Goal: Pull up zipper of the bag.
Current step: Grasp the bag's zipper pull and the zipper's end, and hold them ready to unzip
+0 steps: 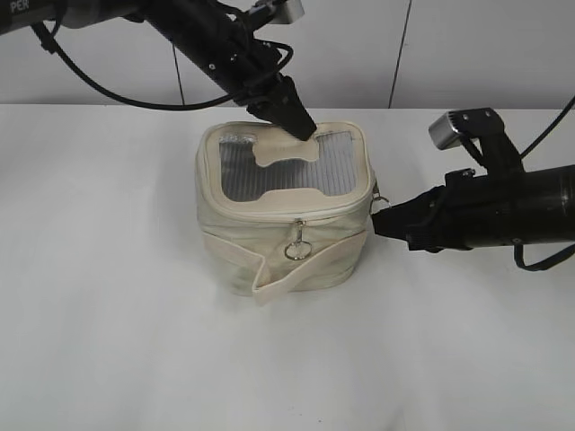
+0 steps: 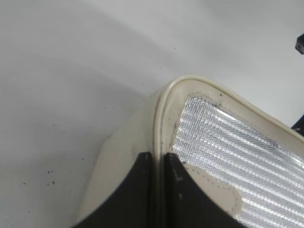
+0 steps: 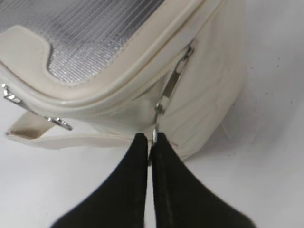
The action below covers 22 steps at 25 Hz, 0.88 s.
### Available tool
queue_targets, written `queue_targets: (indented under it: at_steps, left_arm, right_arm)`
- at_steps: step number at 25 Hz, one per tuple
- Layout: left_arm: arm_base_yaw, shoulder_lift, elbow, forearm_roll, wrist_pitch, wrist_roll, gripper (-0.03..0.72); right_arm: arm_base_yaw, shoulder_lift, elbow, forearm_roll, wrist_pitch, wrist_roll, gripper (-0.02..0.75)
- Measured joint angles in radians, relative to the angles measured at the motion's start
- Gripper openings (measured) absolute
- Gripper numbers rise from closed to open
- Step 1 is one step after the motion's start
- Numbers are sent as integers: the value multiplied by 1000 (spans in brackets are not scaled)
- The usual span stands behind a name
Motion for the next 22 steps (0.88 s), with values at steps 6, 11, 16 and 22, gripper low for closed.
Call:
queue_targets:
  at_steps: [6, 11, 16, 22]
  left_arm:
    - [0, 0, 0, 0, 2, -2, 44]
    - [0, 0, 0, 0, 2, -4, 43]
    - [-1, 0, 0, 0, -2, -28, 43]
    - [-1, 0, 0, 0, -2, -63, 43]
  right_arm:
    - [4, -22, 17, -37, 38, 29, 21]
    - [6, -36, 77, -99, 98, 56, 21]
    - [14, -70, 101, -91, 162, 57, 21]
    - [201, -71, 71, -24, 86, 61, 24]
